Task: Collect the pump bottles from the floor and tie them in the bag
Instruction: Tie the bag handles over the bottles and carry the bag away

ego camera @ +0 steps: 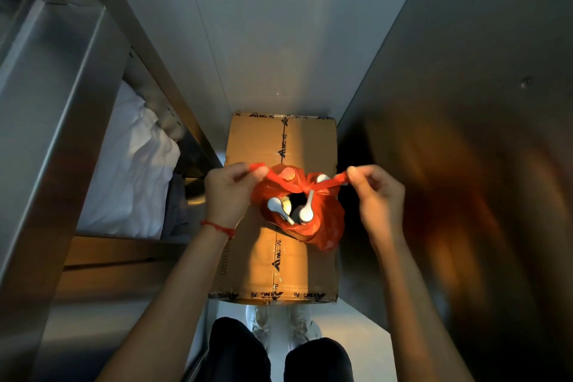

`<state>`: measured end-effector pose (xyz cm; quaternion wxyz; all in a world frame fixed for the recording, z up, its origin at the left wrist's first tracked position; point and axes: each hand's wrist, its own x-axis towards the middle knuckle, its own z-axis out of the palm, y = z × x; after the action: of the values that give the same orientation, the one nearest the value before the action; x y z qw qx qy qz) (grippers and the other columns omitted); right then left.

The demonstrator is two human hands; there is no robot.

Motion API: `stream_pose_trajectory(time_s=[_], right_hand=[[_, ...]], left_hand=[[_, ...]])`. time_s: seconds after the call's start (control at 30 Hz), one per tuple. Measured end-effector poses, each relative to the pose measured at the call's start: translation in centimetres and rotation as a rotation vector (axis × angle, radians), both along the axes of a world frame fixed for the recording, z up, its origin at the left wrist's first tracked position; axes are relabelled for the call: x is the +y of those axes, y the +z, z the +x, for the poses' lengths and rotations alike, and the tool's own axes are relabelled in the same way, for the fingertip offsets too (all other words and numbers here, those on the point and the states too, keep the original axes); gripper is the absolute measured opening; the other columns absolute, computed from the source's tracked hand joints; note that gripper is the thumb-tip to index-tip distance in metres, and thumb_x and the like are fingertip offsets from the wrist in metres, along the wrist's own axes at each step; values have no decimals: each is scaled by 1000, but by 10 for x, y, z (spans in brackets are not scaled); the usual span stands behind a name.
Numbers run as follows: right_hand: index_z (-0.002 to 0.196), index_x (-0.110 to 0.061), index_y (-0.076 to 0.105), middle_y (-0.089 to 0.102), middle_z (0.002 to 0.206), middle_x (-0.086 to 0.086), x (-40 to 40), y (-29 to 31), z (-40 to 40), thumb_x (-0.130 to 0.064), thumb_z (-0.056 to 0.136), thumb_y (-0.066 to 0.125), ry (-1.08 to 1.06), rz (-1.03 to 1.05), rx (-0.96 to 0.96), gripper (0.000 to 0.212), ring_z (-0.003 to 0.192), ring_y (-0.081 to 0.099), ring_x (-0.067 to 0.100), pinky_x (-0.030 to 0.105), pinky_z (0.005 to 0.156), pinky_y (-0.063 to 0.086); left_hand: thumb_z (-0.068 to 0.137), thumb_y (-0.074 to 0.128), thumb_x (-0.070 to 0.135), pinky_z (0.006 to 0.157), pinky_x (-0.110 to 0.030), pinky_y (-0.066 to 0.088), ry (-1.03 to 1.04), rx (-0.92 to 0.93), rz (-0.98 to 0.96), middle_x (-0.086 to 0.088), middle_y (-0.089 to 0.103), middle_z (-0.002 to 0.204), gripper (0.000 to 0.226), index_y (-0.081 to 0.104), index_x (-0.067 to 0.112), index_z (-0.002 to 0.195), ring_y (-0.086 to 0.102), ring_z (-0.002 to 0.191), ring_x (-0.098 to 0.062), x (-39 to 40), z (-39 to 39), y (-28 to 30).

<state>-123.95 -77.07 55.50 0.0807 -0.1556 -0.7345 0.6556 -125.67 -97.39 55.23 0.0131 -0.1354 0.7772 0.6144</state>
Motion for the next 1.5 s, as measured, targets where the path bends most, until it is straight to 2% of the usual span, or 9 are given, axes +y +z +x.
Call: stream_pose_trajectory(time_s=[0.13,0.3,0.47,0.6,0.8,0.97,1.07,1.27,1.5], right_hand=[[66,-25,63,63,65,-11,-23,15,-13,-12,79,64,204,153,89,19,67,57,-1,14,69,43],[73,-11,69,58,72,-4,-28,17,-21,-12,78,68,187,202,142,5,72,55,4,15,71,42],[76,-17,70,58,73,-3,-26,16,-25,-12,75,71,146,187,146,5,73,56,7,16,71,44],[77,-15,71,57,75,0,-27,15,-27,-9,74,72,128,146,128,7,73,55,5,14,69,43],[82,-10,71,63,80,8,-30,14,-30,-7,74,71,115,55,93,8,74,59,3,14,70,45],[110,-3,62,67,101,9,-24,0,-24,-2,85,57,193,-137,-55,25,81,65,-1,13,75,49],[114,5,57,64,107,13,-25,-7,-20,5,83,55,305,-109,-96,31,79,65,-4,10,71,49],[96,-6,69,71,68,-11,-29,-5,-28,0,80,63,396,-49,-107,18,69,64,-1,12,65,48],[89,2,69,71,59,-9,-37,11,-23,0,78,64,373,-157,-110,13,62,65,5,16,62,51]], left_hand=[[78,67,7,64,-14,49,-262,149,-73,-5,69,76,13,72,5,90,63,67,-8,33,-19,23],[81,63,0,48,-10,40,-324,48,90,5,61,54,15,67,4,95,52,49,-1,49,-33,22],[86,53,-4,52,-23,43,-411,-16,196,-7,59,55,17,67,4,91,52,55,-22,47,-30,14],[82,54,-9,53,-11,46,-447,-41,215,-3,64,67,22,64,1,100,57,50,1,47,-30,17],[79,62,-5,48,-13,43,-351,-4,139,11,61,46,16,70,7,71,54,46,-7,49,-32,15],[78,63,-5,56,-10,48,-246,37,144,18,66,56,20,66,6,94,61,54,4,49,-33,17],[77,66,1,59,-25,51,-217,37,95,7,68,60,14,71,6,89,63,59,-15,47,-33,18],[76,66,1,77,-33,55,-253,100,37,-5,71,80,15,72,7,88,68,78,-19,46,-32,23],[78,63,-4,61,-20,52,-225,80,173,7,71,67,18,70,9,89,66,67,-13,39,-31,34]])
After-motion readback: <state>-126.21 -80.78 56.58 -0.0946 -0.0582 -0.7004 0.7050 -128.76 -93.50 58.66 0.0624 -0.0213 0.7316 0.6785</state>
